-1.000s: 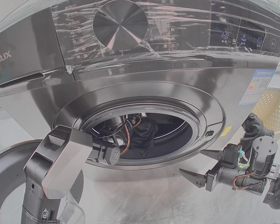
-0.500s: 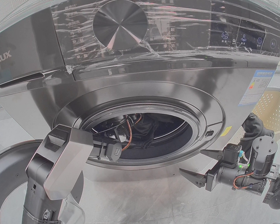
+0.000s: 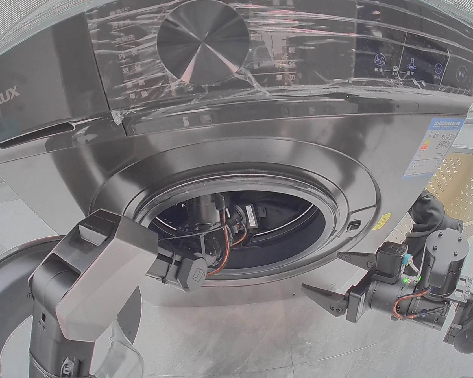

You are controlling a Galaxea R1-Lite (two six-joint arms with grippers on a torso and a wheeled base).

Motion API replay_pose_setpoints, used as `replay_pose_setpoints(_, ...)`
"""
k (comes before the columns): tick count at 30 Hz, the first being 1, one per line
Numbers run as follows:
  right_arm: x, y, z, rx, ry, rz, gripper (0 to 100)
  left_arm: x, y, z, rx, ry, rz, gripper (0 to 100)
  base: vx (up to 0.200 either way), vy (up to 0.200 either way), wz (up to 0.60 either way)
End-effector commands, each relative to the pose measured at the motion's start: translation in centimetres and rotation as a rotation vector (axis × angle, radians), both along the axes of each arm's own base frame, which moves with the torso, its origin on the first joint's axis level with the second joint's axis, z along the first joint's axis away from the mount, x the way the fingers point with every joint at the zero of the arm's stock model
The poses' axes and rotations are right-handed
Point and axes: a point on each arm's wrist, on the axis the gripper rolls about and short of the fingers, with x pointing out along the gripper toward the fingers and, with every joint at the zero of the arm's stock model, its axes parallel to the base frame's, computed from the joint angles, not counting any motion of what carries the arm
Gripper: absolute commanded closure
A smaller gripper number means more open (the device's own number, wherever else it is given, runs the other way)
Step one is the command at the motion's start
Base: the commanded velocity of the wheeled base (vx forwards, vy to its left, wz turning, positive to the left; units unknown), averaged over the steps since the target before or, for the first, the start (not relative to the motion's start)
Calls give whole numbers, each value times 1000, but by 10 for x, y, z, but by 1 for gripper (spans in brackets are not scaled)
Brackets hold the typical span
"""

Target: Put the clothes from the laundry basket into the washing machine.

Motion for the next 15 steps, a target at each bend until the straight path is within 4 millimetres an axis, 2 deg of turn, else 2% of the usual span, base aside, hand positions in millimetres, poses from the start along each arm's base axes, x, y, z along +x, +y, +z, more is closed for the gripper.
replay_pose_setpoints(1, 0, 0, -1, -2, 2, 3, 0, -7, -3, -14, 29, 39, -25, 0, 0, 0, 0)
replay_pose_setpoints(10, 0, 1, -3, -7, 10, 3, 0, -2, -8, -44, 65, 70, -48, 0, 0, 0, 0)
replay_pose_setpoints(11, 0, 1, -3, -8, 11, 3, 0, -1, -9, -45, 64, 66, -50, 100, 0, 0, 0)
replay_pose_setpoints(15, 1, 1, -4, -8, 11, 3, 0, 14, -14, -40, 17, -6, -16, 100, 0, 0, 0)
